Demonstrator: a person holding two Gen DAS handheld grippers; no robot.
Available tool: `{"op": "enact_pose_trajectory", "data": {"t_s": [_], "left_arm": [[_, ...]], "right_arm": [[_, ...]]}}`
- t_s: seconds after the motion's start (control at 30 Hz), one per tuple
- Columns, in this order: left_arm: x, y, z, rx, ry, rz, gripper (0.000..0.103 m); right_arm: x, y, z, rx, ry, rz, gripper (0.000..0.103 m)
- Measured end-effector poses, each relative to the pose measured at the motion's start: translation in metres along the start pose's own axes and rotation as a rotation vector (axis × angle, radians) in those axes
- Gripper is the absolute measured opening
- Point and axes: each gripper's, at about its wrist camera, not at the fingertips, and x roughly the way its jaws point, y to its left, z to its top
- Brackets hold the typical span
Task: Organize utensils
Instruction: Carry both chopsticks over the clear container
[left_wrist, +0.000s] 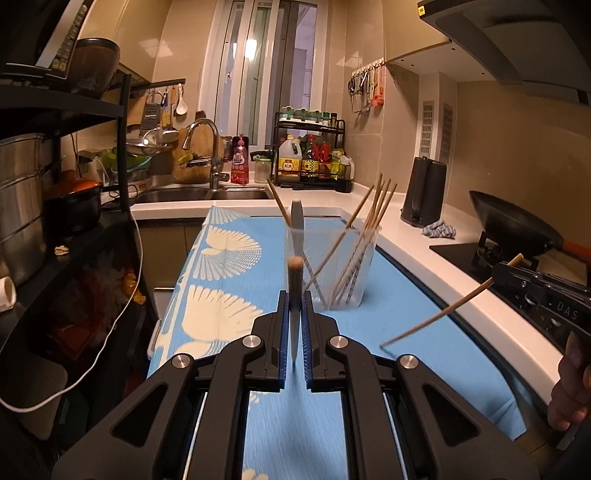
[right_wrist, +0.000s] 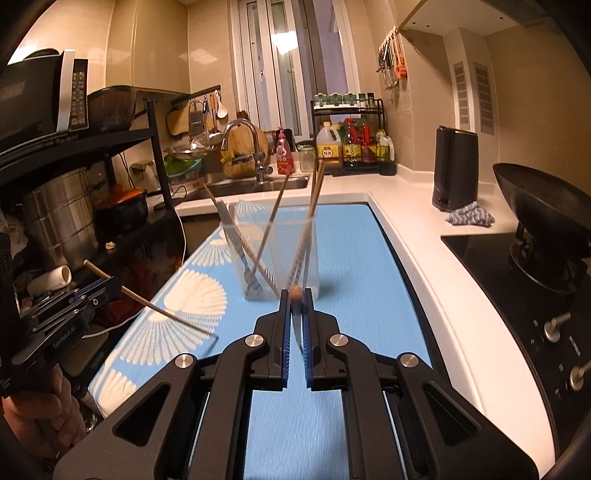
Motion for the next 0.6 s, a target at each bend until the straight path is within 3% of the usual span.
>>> {"op": "enact_pose_trajectory", "data": {"t_s": [0.37,0.6], "left_arm": [[0.035,0.002,0.077,-0.034,0.047,-0.105,0.007],[0.047,-0.003,0.144,-0.046,0.001,-0.174,0.007]], "right_arm": [[0.02,0.011,0.08,-0.006,-0.047,0.077,0.006],[0.026,0.019,0.151,-0.042,-0.145,0.088,0.006]]}}
